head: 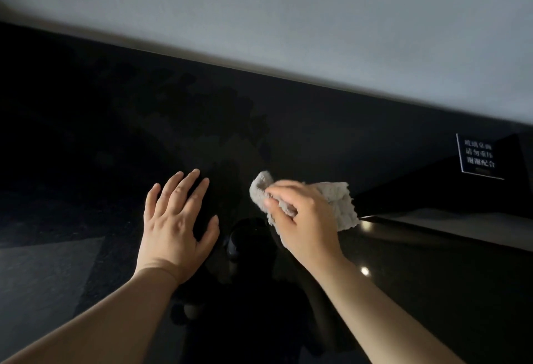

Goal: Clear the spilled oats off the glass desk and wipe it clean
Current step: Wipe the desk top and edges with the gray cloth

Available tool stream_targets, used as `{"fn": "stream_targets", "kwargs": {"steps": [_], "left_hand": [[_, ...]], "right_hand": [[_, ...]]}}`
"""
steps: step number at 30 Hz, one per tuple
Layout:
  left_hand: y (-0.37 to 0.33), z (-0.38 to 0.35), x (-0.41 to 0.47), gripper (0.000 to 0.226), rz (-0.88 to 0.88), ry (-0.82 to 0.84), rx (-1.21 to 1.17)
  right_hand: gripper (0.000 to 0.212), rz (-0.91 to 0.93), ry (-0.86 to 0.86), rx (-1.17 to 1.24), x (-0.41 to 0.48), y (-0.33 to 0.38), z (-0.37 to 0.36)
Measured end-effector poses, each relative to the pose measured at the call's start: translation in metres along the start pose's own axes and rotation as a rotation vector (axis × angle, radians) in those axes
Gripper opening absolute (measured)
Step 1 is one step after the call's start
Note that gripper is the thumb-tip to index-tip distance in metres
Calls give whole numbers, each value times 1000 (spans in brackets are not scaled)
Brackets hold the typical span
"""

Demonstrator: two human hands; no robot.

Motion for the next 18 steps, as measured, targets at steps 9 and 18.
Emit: {"fn": "stream_targets", "kwargs": {"steps": [9, 18], "left_hand": [[1, -2, 0, 63, -12, -5, 13], [2, -2, -1, 65, -9, -18, 8]], "right_hand": [[15, -300, -402, -205, 23, -56, 58], [20, -124, -99, 4, -83, 30, -10]]}}
Point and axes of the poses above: each hand's wrist, its own x-axis towards the middle knuckle, its own z-axis out of the back of the hand, y = z × x, the point moved 9 cm from there along x, towards the middle knuckle, and after that the axes turned 2 degrees about z, right-handed, at the moved point
